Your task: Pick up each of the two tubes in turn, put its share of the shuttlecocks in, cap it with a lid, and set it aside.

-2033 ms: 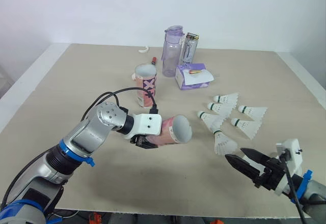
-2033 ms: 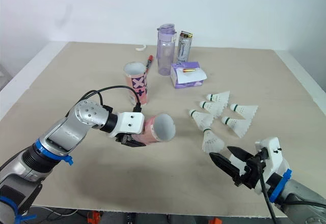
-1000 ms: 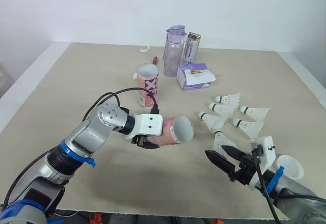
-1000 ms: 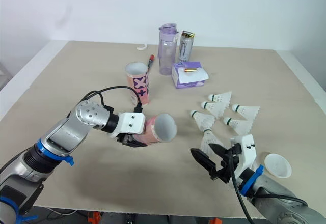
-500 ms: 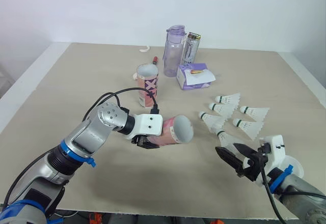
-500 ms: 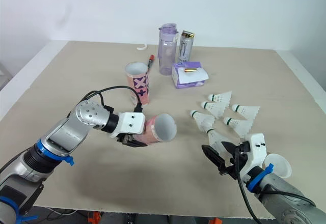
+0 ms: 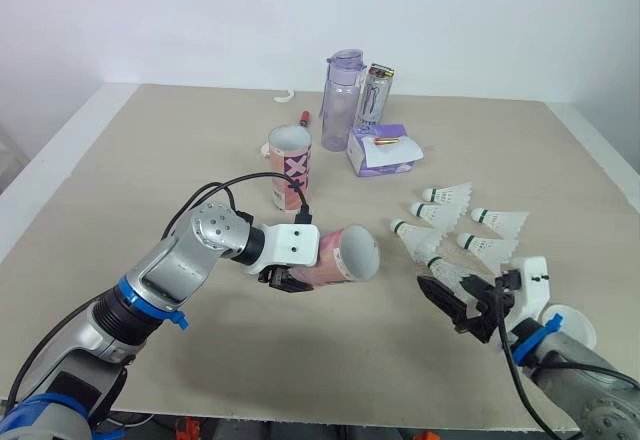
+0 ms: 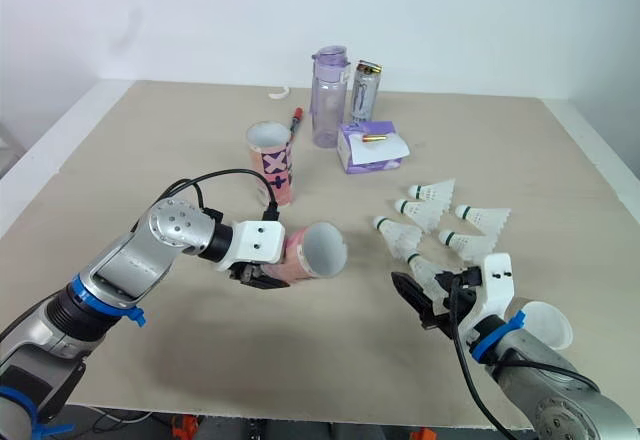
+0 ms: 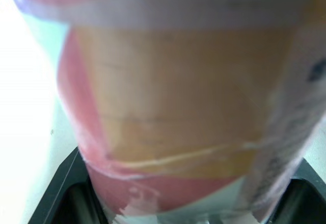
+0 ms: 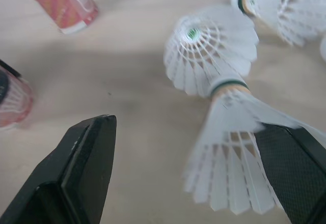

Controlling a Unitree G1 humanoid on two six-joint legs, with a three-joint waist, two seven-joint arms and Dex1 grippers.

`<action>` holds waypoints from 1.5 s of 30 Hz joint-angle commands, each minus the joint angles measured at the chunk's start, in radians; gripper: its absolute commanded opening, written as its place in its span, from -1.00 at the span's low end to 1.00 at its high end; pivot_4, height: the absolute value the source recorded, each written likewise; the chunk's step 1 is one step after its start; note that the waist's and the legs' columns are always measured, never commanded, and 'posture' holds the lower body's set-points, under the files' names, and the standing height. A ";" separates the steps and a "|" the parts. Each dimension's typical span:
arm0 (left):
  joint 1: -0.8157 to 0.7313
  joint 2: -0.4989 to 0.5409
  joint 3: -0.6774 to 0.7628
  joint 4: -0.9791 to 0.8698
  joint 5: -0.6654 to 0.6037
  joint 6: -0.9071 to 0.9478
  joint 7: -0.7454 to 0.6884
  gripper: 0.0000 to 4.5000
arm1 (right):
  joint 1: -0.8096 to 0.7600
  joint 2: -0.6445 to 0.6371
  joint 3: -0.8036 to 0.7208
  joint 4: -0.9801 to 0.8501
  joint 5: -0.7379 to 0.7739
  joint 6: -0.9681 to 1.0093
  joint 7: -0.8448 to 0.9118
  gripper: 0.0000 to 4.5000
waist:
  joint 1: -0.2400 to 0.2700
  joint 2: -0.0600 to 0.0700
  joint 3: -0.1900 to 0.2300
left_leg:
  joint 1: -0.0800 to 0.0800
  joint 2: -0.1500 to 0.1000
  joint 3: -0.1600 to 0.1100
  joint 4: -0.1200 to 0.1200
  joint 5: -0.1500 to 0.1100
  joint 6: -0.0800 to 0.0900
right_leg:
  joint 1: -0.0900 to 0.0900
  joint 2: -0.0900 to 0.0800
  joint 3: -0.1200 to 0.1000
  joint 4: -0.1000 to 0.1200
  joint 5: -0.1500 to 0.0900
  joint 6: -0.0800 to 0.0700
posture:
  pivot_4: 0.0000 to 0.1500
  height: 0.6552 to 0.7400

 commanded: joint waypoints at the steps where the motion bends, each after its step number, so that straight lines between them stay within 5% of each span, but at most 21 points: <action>1: 0.020 0.010 -0.007 0.031 0.032 0.022 0.025 0.35 | -0.024 0.000 -0.013 -0.001 -0.004 -0.001 -0.008 1.00 | 0.000 0.000 0.000 | 0.000 0.000 0.000 0.000 0.000 0.000 | 0.000 0.000 0.000 0.000 0.000 0.000 | 1.00 1.00; 6: 0.020 0.008 -0.008 0.035 0.033 0.020 0.028 0.33 | -0.037 -0.001 -0.017 0.019 -0.023 0.006 -0.024 0.51 | 0.000 0.000 0.000 | 0.000 0.000 0.000 0.000 0.000 0.000 | 0.000 0.000 0.000 0.000 0.000 0.000 | 1.00 1.00; 11: 0.020 0.007 -0.008 0.040 0.036 0.014 0.031 0.33 | -0.043 0.001 -0.017 0.031 -0.043 0.008 -0.034 -0.52 | 0.000 0.000 0.000 | 0.000 0.000 0.000 0.000 0.000 0.000 | 0.000 0.000 0.000 0.000 0.000 0.000 | 1.00 1.00; 15: 0.019 0.007 -0.009 0.043 0.037 0.010 0.031 0.33 | -0.043 0.003 -0.017 0.035 -0.056 0.009 -0.038 -0.97 | 0.000 0.000 0.000 | 0.000 0.000 0.001 0.000 0.000 0.000 | 0.000 0.000 0.000 0.000 0.000 0.000 | 1.00 1.00; 27: -0.001 -0.002 -0.010 0.087 0.042 -0.026 0.025 0.33 | -0.031 -0.020 -0.063 -0.024 -0.059 0.000 -0.021 -0.97 | 0.000 0.001 0.000 | 0.000 -0.001 0.000 0.000 0.001 0.001 | 0.000 -0.001 0.000 0.000 0.000 0.000 | 1.00 1.00; 37: -0.039 -0.018 -0.014 0.165 0.034 -0.086 -0.003 0.33 | -0.126 -0.391 -0.184 -0.161 -0.067 -0.041 0.262 -0.97 | 0.000 0.002 0.000 | 0.000 -0.004 0.001 0.000 0.002 0.003 | 0.000 -0.001 0.001 -0.002 0.003 0.002 | 1.00 1.00; 45: -0.054 -0.059 0.000 0.153 -0.024 0.021 -0.042 0.33 | -0.415 -0.592 0.059 -0.176 -0.229 -0.267 0.520 -0.97 | 0.001 0.001 0.000 | -0.001 -0.006 0.000 0.000 0.002 0.003 | 0.000 -0.002 -0.001 -0.004 0.002 0.003 | 1.00 1.00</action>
